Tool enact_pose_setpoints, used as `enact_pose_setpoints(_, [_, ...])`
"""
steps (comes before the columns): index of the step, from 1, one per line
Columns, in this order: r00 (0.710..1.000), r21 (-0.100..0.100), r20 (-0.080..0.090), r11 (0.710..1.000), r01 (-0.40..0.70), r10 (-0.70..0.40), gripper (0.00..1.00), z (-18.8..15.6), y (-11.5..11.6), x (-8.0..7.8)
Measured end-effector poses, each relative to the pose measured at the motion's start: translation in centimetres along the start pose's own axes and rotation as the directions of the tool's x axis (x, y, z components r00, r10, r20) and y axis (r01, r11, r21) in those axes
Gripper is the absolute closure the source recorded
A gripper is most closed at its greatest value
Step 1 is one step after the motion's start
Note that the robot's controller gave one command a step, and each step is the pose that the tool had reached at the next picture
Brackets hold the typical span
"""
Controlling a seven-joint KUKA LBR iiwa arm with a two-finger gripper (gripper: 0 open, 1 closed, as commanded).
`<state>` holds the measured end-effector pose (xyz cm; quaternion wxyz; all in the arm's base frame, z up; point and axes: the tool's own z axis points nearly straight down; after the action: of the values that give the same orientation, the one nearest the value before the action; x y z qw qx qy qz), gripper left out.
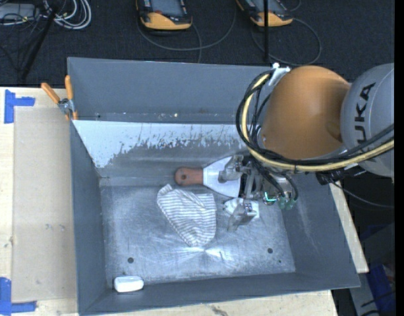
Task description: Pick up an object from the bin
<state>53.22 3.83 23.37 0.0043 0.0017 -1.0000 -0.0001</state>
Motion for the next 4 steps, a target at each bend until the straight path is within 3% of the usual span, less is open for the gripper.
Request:
enact_pose_setpoints(2, [1.0,0.0,0.011,1.0,0.0,0.0,0.0,-0.2,0.1,-0.2])
enact_pose_setpoints(3, [0.999,0.0,0.003,0.999,0.043,-0.043,0.0,3.9,0.3,-1.0])
enact_pose_setpoints(4, [0.992,0.002,0.018,0.992,0.124,-0.124,0.0,6.5,0.7,-0.8])
